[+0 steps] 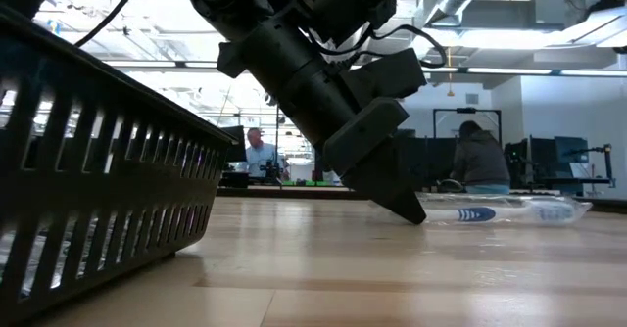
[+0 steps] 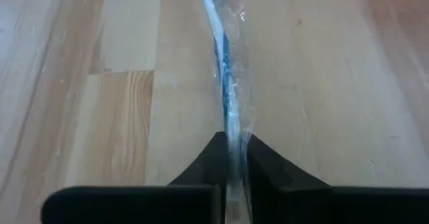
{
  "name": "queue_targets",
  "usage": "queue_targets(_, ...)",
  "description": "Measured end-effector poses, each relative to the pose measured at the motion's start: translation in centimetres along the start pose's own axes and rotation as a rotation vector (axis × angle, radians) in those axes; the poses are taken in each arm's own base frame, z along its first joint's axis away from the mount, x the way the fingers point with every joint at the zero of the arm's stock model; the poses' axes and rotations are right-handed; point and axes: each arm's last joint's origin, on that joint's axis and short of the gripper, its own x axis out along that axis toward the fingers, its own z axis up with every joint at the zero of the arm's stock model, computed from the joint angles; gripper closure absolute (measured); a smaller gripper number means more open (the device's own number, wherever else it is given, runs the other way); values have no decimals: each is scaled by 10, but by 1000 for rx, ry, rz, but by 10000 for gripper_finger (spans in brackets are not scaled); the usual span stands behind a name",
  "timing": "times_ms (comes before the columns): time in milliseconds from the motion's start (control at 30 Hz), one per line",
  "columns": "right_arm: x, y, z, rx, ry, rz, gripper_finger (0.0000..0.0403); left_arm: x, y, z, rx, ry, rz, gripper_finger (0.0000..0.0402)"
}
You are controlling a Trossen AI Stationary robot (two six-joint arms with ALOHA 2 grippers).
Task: Pick & Place Travel size toiletries
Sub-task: Put the blue toothbrush into the right red bin
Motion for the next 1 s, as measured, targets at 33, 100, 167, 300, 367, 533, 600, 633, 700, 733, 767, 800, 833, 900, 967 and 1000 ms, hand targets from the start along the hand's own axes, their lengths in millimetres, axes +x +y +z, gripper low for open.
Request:
queue_targets(33, 0, 0, 0, 0, 0, 0, 78, 0, 0, 0, -5, 0, 0, 386)
queue_targets(100, 0, 0, 0, 0, 0, 0, 78, -1, 1, 1, -8, -2, 12, 383)
queue_targets(167, 0, 0, 0, 0, 0, 1, 78, -3, 0, 2, -7, -8, 36, 383)
queue_targets(300, 0, 0, 0, -3, 0, 1, 78, -18, 0, 11, -23, -53, 65, 391)
queue_targets(367, 0, 0, 0, -19, 0, 1, 78, -30, -1, 15, -46, -89, 86, 390)
queue_targets(533, 0, 0, 0, -24, -1, 1, 78, -70, -1, 19, -114, -242, 136, 391)
queue_targets(600, 0, 0, 0, -25, -2, 2, 78, -89, 1, 16, -154, -323, 140, 391)
queue_targets(633, 0, 0, 1, -24, -4, 2, 78, -99, 2, 15, -171, -374, 130, 391)
queue_targets(700, 0, 0, 1, -30, -7, 3, 78, -117, 5, 8, -204, -461, 121, 391)
queue_targets(733, 0, 0, 1, -38, -10, 3, 78, -127, 7, 4, -215, -500, 116, 391)
queue_targets(767, 0, 0, 2, -40, -18, 3, 78, -135, 10, 0, -232, -542, 115, 391)
queue_targets(800, 0, 0, 3, -40, -22, 3, 78, -143, 12, -2, -246, -594, 106, 391)
queue_targets(833, 0, 0, 3, -44, -25, 3, 78, -151, 14, -8, -250, -627, 99, 391)
queue_targets(900, 0, 0, 4, -66, -34, 1, 78, -164, 18, -14, -263, -717, 83, 391)
queue_targets(967, 2, -1, 3, -90, -43, -5, 78, -176, 20, -23, -268, -796, 62, 391)
queue_targets(1000, 4, -2, 2, -99, -46, -11, 78, -181, 21, -26, -266, -839, 37, 391)
